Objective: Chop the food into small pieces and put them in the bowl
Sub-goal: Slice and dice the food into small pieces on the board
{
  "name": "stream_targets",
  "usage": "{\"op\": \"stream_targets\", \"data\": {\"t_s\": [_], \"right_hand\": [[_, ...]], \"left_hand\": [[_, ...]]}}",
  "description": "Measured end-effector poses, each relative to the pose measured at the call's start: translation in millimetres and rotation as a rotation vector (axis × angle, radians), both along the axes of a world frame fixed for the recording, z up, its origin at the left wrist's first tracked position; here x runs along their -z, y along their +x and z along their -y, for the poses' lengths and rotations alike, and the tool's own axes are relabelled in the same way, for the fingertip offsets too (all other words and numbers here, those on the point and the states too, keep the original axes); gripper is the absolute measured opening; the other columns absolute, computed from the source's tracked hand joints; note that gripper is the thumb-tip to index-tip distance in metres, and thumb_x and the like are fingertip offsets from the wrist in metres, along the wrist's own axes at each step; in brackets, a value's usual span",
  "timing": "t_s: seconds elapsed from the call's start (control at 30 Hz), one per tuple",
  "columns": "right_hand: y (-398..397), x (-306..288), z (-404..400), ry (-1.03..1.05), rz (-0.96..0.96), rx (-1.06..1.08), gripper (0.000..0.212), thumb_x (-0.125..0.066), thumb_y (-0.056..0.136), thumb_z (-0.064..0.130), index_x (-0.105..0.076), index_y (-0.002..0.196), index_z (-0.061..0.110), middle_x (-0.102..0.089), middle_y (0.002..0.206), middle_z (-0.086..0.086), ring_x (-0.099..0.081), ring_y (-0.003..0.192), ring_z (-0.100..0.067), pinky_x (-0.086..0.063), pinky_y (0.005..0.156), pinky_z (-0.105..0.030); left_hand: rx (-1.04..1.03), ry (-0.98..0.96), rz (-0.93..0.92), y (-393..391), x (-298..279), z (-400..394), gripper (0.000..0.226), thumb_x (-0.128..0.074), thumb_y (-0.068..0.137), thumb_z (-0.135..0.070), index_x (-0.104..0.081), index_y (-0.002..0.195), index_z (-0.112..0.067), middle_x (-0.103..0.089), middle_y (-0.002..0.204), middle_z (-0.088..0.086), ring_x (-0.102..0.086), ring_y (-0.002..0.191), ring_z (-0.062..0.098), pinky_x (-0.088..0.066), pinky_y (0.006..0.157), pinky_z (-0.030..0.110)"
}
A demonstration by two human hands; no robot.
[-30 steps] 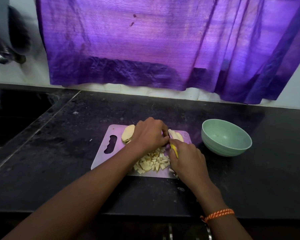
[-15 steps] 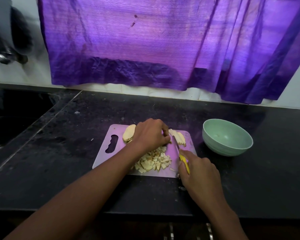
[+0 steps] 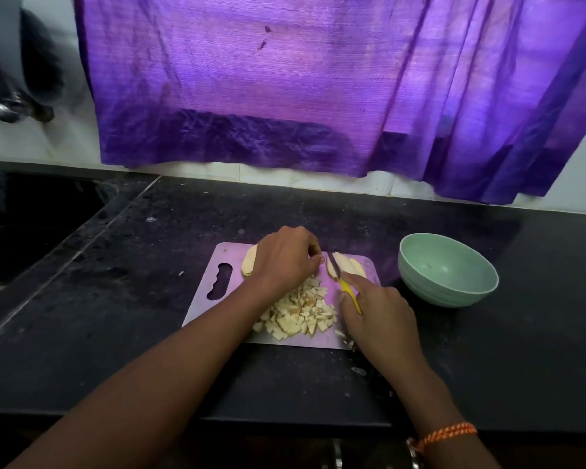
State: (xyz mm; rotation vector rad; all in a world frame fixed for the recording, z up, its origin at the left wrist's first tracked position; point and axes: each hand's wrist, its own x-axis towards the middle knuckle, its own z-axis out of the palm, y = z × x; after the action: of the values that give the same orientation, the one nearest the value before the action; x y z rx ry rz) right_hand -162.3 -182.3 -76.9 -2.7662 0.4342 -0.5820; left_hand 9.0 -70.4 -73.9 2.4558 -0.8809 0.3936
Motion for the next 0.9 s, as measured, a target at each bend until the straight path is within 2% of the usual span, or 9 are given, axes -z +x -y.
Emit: {"op": "stream_targets", "data": {"t_s": [0.03,0.1,0.3,0.37,0.5,0.7,0.83,0.9], "right_hand": [[1.4,-0.6,0.4,-0.005,-0.006,0.002,0.046,-0.048,0.102,0.040,-0.050,0.148,0.041,-0.070,0.100,-0.006,-0.051,0.078,-0.023,-0.032,0.064,-0.033],[1.2,-0.3,1.4,-0.010,-0.007,0.002,0.046,-0.048,0.102,0.040,-0.051,0.148,0.040,-0.070,0.101,-0.006,-0.055,0.082,-0.025,-0.032,0.065,-0.032],[4.0,3.5,4.5,-0.034,-0.047,-0.025,0.044,-0.045,0.103,0.042,-0.049,0.147,0.043,-0.069,0.109,-0.006,-0.062,0.094,-0.028,-0.036,0.067,-0.035],[6.4,3.1,6.3,-0.020,-0.056,-0.040,0.041,-0.045,0.103,0.043,-0.051,0.144,0.042,-0.069,0.110,-0.006,-0.062,0.095,-0.029,-0.039,0.068,-0.036],[6.1,2.8,3.5,-0.028,-0.041,-0.050,0.038,-0.046,0.104,0.042,-0.053,0.141,0.040,-0.069,0.108,-0.007,-0.063,0.094,-0.029,-0.038,0.068,-0.037],[-10.4,8.4,0.8,-0.028,-0.013,-0.039,0.041,-0.048,0.102,0.044,-0.052,0.143,0.041,-0.069,0.101,-0.005,-0.061,0.087,-0.027,-0.042,0.067,-0.036],[-26.3,10.2,2.0,-0.036,-0.028,-0.024,0.043,-0.048,0.101,0.044,-0.052,0.144,0.040,-0.069,0.098,-0.006,-0.060,0.086,-0.027,-0.042,0.068,-0.037],[-30.3,10.4,1.7,-0.028,-0.030,-0.029,0.043,-0.048,0.102,0.044,-0.052,0.144,0.038,-0.069,0.096,-0.005,-0.060,0.084,-0.024,-0.047,0.069,-0.037]], "left_hand": [[0.005,0.006,-0.007,-0.2,0.6,0.6,0.013,-0.076,0.096,-0.040,-0.084,0.098,-0.030,-0.079,0.092,-0.010,-0.070,0.082,0.013,-0.044,0.059,0.026],[0.016,0.023,-0.012,-0.4,1.8,1.4,0.010,-0.077,0.094,-0.038,-0.084,0.098,-0.031,-0.080,0.092,-0.010,-0.071,0.083,0.012,-0.053,0.064,0.029],[0.071,0.019,-0.031,-2.0,2.9,2.6,0.010,-0.076,0.094,-0.036,-0.084,0.101,-0.036,-0.079,0.094,-0.015,-0.067,0.080,0.009,-0.057,0.068,0.031],[0.100,0.023,-0.040,-3.9,2.5,3.6,0.008,-0.077,0.093,-0.039,-0.083,0.098,-0.038,-0.078,0.095,-0.017,-0.064,0.076,0.007,-0.056,0.068,0.031],[0.094,0.044,0.025,-7.5,1.3,6.2,0.010,-0.077,0.090,-0.046,-0.082,0.093,-0.038,-0.078,0.094,-0.018,-0.067,0.083,0.007,-0.050,0.070,0.031],[0.076,0.067,0.030,-8.6,-1.1,6.5,0.016,-0.076,0.091,-0.047,-0.084,0.099,-0.037,-0.079,0.094,-0.016,-0.060,0.075,0.005,-0.046,0.061,0.026],[0.082,0.072,0.005,-9.3,-2.0,6.3,0.015,-0.076,0.091,-0.047,-0.084,0.099,-0.037,-0.079,0.098,-0.017,-0.062,0.075,0.006,-0.054,0.064,0.028],[0.080,0.071,-0.005,-9.3,-2.3,6.7,0.014,-0.076,0.091,-0.047,-0.084,0.097,-0.037,-0.079,0.096,-0.017,-0.062,0.075,0.006,-0.051,0.061,0.027]]}}
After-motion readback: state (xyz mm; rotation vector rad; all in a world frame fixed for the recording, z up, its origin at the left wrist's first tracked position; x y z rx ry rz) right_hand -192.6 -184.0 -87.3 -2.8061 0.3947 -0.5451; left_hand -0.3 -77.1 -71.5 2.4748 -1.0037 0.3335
